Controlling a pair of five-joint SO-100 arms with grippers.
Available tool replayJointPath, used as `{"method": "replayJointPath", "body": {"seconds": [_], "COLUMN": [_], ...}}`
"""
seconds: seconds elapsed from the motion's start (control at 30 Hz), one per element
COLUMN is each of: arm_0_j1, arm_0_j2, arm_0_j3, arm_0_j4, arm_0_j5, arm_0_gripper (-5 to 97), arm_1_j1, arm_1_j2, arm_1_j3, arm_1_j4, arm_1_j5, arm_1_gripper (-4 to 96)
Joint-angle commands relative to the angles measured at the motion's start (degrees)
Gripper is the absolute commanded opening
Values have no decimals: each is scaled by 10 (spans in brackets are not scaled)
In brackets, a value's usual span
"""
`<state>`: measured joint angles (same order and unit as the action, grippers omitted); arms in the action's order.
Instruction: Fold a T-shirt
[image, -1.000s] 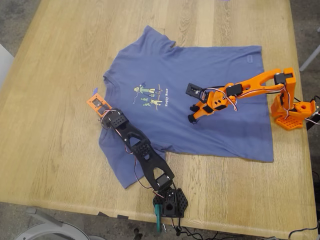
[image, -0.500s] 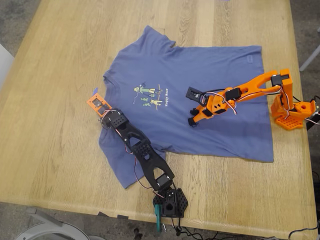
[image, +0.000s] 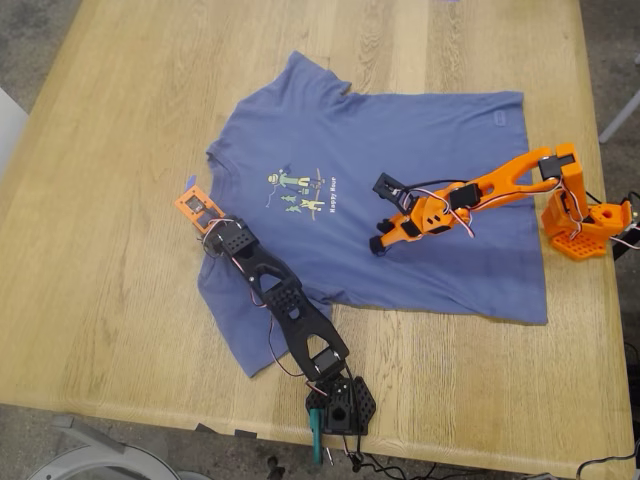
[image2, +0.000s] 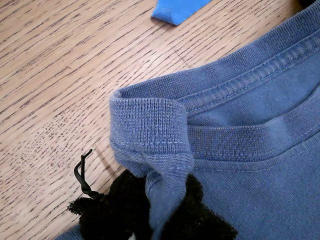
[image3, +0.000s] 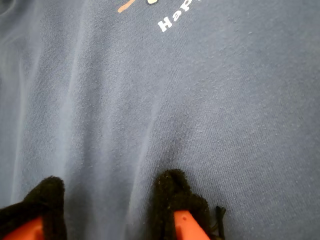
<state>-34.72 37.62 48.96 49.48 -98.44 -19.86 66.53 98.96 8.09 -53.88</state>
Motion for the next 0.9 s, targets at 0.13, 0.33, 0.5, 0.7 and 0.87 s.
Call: {"method": "replayJointPath", "body": {"seconds": [0.13, 0.33, 0.5, 0.7, 0.87], "arm_0_j1": [43, 43, 43, 46, 49], "arm_0_j2": [-4, -4, -4, -2, 9], "arm_0_j3": [-2, -2, -2, 3, 2], "arm_0_j4": [9, 8, 8, 8, 18], "arm_0_j5": [-10, -10, -10, -11, -12], "arm_0_gripper": [3, 7, 8, 8, 11], "arm_1_j1": [-68, -94, -105, -91, -84], "arm_1_j2": [-23, -35, -64, -109, -148], "arm_1_j3": [-43, -72, -143, -210, -252], "arm_1_j4": [58, 160, 286, 332, 379], "arm_1_j5": [33, 32, 12, -12, -16], "arm_1_gripper": [351, 356, 293, 221, 206]}}
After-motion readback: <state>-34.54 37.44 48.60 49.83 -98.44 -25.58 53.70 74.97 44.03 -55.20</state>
